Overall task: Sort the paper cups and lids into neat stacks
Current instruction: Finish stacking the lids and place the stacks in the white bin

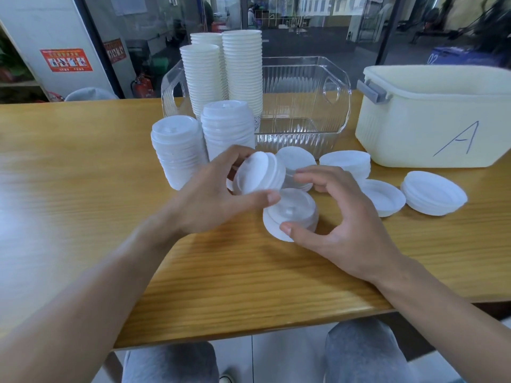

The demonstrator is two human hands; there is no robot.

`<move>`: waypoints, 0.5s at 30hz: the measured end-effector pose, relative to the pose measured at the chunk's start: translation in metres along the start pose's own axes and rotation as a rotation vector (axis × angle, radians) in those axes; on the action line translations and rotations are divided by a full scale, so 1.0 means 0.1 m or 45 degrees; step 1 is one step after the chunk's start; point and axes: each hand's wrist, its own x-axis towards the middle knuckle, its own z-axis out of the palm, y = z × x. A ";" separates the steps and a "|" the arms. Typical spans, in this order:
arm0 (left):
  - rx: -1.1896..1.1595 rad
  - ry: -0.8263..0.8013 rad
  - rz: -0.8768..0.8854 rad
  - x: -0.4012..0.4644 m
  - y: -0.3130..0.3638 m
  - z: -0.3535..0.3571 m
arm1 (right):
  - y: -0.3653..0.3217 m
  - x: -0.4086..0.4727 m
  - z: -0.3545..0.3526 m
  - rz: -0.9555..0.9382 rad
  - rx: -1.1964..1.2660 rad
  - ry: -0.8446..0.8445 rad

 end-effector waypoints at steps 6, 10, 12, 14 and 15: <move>0.084 0.105 -0.029 0.03 0.24 0.27 | 0.00 -0.01 0.02 -0.157 0.008 0.083; -0.101 -0.048 0.018 -0.01 0.27 0.26 | 0.05 -0.01 -0.02 0.046 0.097 0.128; -0.190 -0.149 0.012 -0.02 0.23 0.22 | 0.06 0.00 -0.04 0.139 0.155 0.121; -0.216 -0.211 -0.018 -0.02 0.17 0.20 | 0.07 0.01 -0.05 0.175 0.187 0.088; -0.210 -0.218 -0.023 -0.02 0.15 0.20 | 0.08 0.01 -0.05 0.180 0.195 0.065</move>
